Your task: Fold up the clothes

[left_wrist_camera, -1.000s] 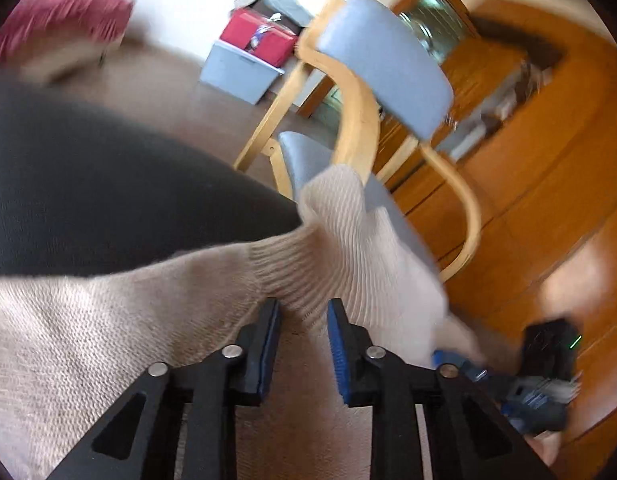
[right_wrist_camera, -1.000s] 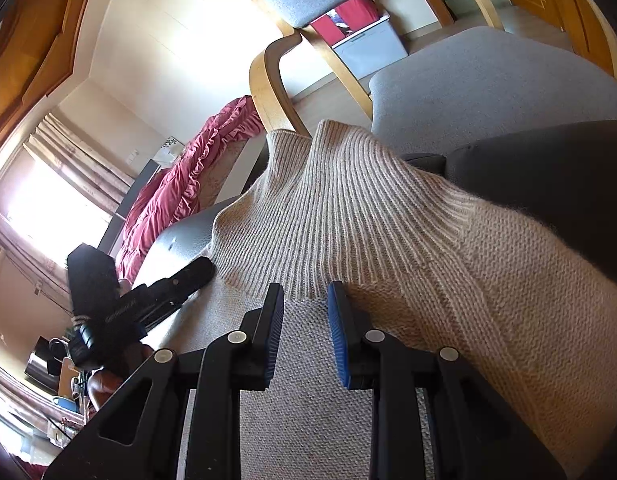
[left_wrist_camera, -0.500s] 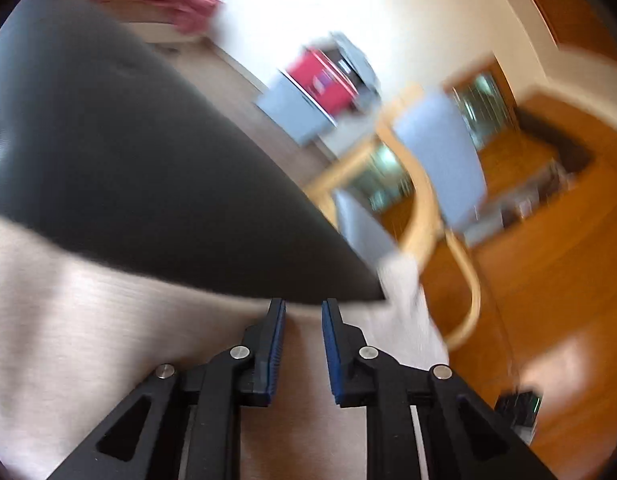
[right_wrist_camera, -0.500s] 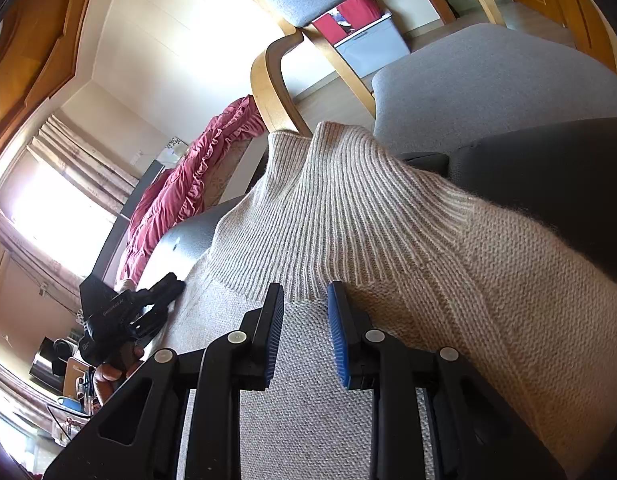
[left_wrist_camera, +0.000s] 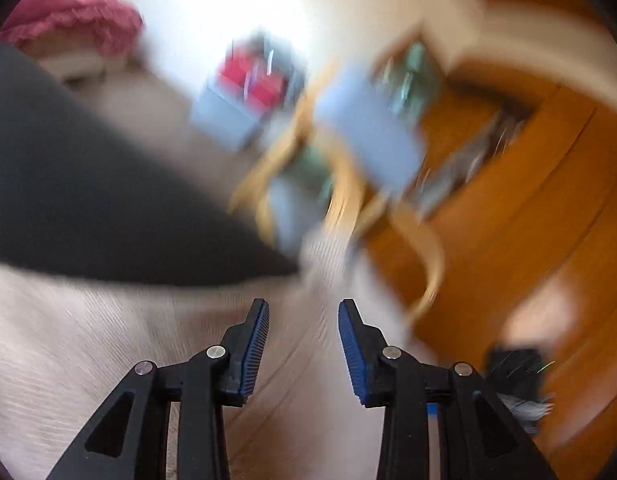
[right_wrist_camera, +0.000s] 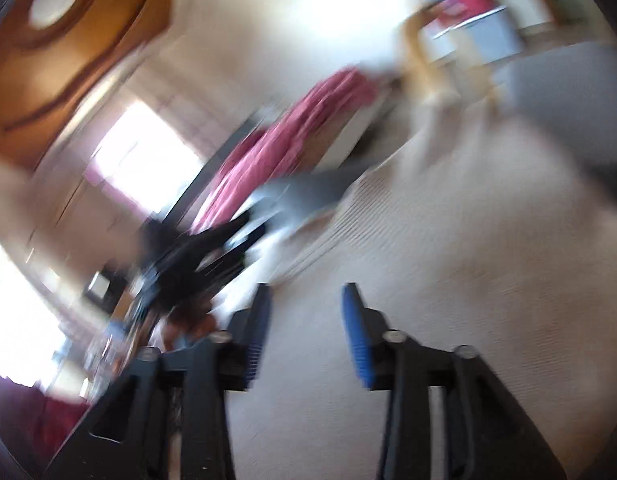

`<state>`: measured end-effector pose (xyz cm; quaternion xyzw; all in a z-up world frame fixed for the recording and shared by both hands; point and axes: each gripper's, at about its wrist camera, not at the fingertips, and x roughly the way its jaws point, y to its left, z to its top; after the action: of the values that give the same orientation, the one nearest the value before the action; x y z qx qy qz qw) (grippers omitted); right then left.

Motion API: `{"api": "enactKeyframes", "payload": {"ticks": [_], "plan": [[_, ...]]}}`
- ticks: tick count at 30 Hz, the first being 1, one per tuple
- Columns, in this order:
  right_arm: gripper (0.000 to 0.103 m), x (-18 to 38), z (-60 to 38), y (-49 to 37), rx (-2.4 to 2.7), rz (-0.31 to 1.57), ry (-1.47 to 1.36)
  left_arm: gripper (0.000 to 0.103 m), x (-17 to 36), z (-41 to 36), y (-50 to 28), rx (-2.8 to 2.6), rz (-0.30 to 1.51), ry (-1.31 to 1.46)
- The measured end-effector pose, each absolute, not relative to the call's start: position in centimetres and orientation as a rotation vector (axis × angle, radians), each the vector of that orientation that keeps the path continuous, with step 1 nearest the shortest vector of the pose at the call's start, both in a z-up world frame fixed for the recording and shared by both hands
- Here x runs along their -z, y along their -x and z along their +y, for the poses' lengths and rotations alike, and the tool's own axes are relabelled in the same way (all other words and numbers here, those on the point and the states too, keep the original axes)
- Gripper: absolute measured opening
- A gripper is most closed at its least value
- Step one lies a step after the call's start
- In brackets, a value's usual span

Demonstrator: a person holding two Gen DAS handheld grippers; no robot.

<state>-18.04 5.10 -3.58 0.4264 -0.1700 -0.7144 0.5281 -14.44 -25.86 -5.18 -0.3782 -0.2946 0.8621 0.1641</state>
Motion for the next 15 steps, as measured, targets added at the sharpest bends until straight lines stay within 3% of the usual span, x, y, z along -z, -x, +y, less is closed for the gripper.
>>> {"api": "enactKeyframes", "payload": {"ticks": [1,2,4,7,15], "plan": [[0.055,4.1,3.9,17.7,1.676,-0.346,-1.061,0.028,5.2,-25.9,14.5,-2.457,-0.848,1.087],[0.053,4.7,2.8,17.5,1.684,-0.276,-1.120,0.032,5.1,-26.4,14.2,-2.449,-0.879,1.069],[0.049,4.4,3.1,17.6,1.704,-0.283,-1.108,0.029,5.3,-27.3,13.8,-2.425,-0.945,1.053],[0.032,5.0,5.7,19.5,1.799,-0.425,-1.152,0.027,5.2,-27.8,13.5,-2.429,-0.958,1.053],[0.032,4.8,16.8,21.4,2.305,-0.820,-1.114,0.027,5.9,-27.8,14.4,-2.430,-0.954,1.057]]}}
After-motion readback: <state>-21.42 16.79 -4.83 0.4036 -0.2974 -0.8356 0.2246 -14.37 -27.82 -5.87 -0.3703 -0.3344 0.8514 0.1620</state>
